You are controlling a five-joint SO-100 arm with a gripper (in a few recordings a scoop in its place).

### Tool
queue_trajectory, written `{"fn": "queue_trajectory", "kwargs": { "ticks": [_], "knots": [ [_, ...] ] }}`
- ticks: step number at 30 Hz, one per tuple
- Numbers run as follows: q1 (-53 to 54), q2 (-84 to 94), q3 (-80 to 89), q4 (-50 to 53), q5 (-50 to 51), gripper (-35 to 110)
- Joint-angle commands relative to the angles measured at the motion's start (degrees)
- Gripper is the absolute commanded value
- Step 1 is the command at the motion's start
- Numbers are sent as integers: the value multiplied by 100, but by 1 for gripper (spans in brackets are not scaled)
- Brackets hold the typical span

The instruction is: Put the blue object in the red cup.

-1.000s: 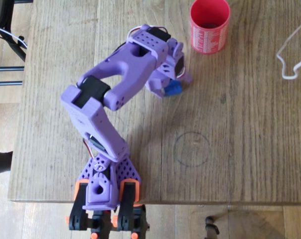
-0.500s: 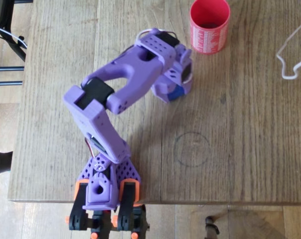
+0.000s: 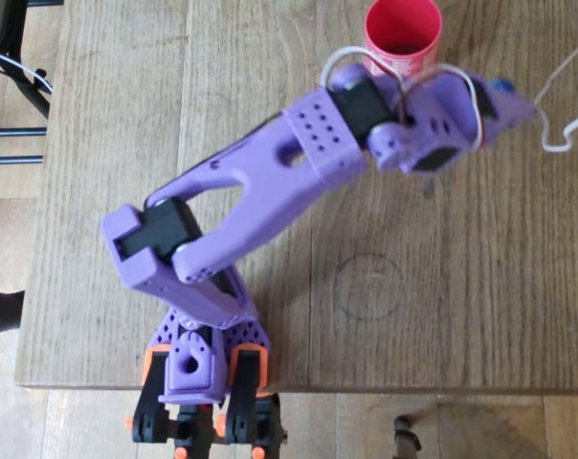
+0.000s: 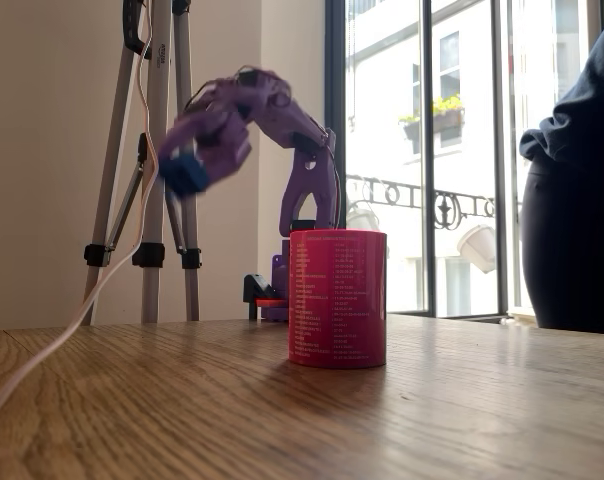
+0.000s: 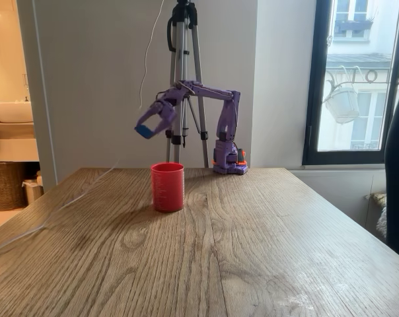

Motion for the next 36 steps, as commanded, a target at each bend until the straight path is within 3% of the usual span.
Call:
{"fn": "queue_trajectory", "kwargs": {
  "ticks": [1,19,31,32,33,34,36],
  "knots": [
    [-712,562,-9,-835,-642,1],
    [-2435,888,1617,-3252,-2347,1],
    [-2602,765,2057,-3498,-2417,1],
    [-2584,765,2048,-3428,-2408,8],
    [-2558,765,2057,-3296,-2399,32],
    [-2531,765,2083,-3270,-2417,42],
    [-2479,756,2083,-3234,-2399,42]
  ]
}}
